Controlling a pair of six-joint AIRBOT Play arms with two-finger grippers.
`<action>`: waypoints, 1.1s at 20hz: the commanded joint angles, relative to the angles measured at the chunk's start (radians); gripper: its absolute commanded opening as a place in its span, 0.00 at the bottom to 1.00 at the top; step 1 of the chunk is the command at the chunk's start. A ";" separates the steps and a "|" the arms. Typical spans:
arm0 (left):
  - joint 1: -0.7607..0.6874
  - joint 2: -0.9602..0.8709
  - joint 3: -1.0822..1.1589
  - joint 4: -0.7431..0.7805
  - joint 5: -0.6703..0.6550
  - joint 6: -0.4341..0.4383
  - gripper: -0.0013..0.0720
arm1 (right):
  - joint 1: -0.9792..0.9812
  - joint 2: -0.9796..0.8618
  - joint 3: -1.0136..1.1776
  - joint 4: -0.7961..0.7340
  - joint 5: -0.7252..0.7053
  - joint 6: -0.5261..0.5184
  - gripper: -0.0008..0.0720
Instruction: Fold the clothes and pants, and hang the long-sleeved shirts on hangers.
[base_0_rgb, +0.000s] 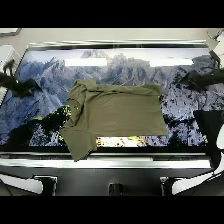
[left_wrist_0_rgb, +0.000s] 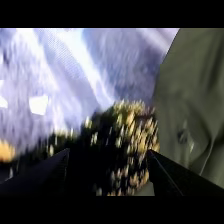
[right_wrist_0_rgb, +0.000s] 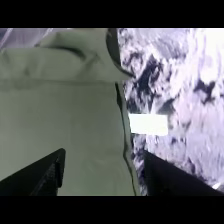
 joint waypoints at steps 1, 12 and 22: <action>0.020 0.199 -0.417 -0.085 0.066 0.119 0.75 | -0.063 0.045 -0.119 0.074 0.084 -0.053 0.76; 0.036 0.346 -1.028 -0.450 0.359 0.529 0.71 | -0.068 0.215 -0.492 0.150 0.081 -0.108 0.64; 0.036 0.344 -1.040 -0.458 0.419 0.544 0.06 | -0.068 0.217 -0.493 0.143 0.072 -0.107 0.64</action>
